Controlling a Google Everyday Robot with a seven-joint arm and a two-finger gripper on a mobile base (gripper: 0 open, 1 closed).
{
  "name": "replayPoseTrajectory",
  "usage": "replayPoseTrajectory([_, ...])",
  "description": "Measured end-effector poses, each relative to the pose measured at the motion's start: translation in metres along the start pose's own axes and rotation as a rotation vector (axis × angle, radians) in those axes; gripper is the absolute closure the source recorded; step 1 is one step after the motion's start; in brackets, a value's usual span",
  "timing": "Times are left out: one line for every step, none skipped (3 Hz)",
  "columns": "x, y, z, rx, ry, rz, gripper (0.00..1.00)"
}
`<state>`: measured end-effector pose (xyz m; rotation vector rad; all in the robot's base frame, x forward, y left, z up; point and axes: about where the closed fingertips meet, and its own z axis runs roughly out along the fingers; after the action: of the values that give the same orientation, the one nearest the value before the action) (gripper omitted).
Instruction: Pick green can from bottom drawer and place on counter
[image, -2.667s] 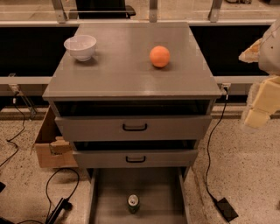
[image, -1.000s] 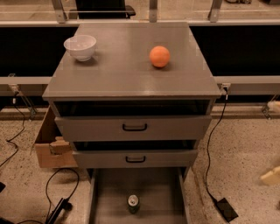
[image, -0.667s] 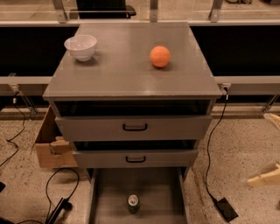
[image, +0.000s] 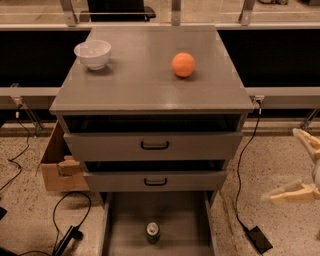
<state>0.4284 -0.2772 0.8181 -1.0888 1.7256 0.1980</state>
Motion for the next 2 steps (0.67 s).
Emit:
replayPoseTrajectory([0.0019, 0.0001, 0.0018, -0.003, -0.004, 0.005, 0.0])
replayPoseTrajectory([-0.0004, 0.0015, 0.0056, -0.01, -0.007, -0.006, 0.0])
